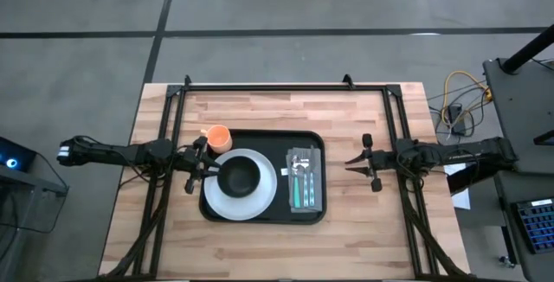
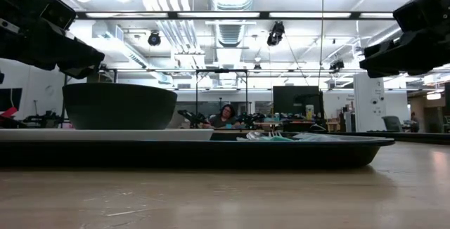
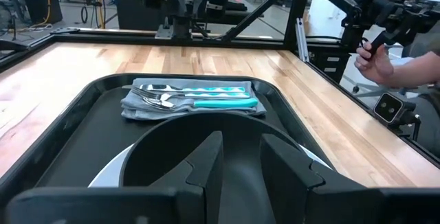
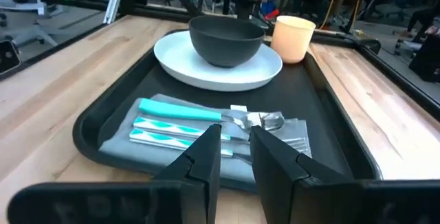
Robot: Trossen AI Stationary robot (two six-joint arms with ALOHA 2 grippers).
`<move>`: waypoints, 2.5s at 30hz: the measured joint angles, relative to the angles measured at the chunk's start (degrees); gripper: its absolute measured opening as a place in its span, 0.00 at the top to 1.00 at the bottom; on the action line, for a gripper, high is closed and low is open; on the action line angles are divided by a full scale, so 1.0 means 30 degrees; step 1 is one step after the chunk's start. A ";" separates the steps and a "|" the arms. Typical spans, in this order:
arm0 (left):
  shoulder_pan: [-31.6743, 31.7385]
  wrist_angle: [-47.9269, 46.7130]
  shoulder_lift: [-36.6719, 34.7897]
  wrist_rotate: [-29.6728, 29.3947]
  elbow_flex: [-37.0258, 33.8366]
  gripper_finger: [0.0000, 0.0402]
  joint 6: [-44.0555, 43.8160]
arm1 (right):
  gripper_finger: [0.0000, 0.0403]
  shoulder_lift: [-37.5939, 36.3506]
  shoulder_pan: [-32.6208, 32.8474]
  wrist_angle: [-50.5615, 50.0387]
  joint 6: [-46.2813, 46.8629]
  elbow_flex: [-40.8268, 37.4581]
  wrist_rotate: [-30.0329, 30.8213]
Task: Set up tray
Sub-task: Return to Home Position
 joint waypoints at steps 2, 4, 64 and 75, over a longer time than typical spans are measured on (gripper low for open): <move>0.0007 0.0000 0.0000 0.0000 0.0000 0.80 0.0005 | 0.83 -0.0505 -0.0004 -0.0374 0.0069 0.0021 0.0028; 0.0003 0.0003 0.0000 0.0000 0.0000 0.80 0.0004 | 0.83 -0.0808 -0.0002 -0.1006 0.0080 0.0306 -0.0246; 0.0007 0.0015 0.0000 -0.0005 0.0000 0.80 0.0002 | 0.83 -0.0489 0.0000 0.0204 -0.1646 -0.0028 0.1182; 0.0007 0.0015 0.0000 -0.0007 0.0000 0.80 -0.0001 | 0.83 -0.0402 0.0000 -0.0258 -1.0556 -0.0028 0.1244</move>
